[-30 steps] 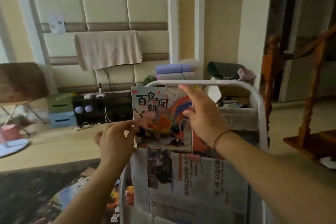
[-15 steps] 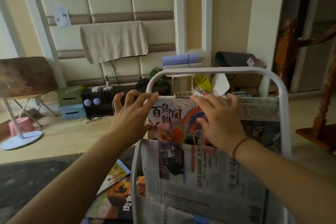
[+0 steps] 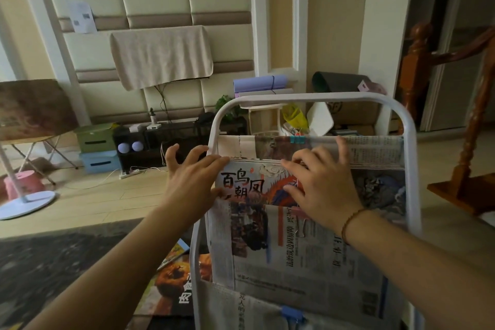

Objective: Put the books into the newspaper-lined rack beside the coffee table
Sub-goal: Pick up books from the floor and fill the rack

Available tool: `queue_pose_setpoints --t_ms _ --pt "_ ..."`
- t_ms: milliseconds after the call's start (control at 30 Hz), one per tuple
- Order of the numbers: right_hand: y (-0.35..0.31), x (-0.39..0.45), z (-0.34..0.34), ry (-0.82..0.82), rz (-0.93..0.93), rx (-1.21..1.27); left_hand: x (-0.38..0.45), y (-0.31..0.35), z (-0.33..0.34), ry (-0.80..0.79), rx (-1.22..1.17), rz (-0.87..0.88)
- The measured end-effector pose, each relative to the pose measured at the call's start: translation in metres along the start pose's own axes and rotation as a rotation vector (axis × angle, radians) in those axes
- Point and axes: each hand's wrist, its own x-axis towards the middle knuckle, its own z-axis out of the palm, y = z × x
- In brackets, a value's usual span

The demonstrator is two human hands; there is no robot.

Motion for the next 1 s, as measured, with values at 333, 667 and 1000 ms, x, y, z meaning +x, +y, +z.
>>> queue_pose_setpoints --t_ms 333,667,1000 --pt "-0.005 -0.001 0.004 0.029 0.008 -0.030 -0.002 0.008 0.004 0.012 -0.114 -0.065" --pt "0.017 -0.024 -0.022 -0.072 -0.077 0.012 -0.020 0.037 0.003 -0.073 -0.222 -0.146" --pt "0.042 -0.055 -0.044 -0.043 0.127 -0.104 0.014 0.128 0.003 0.160 -0.580 0.061"
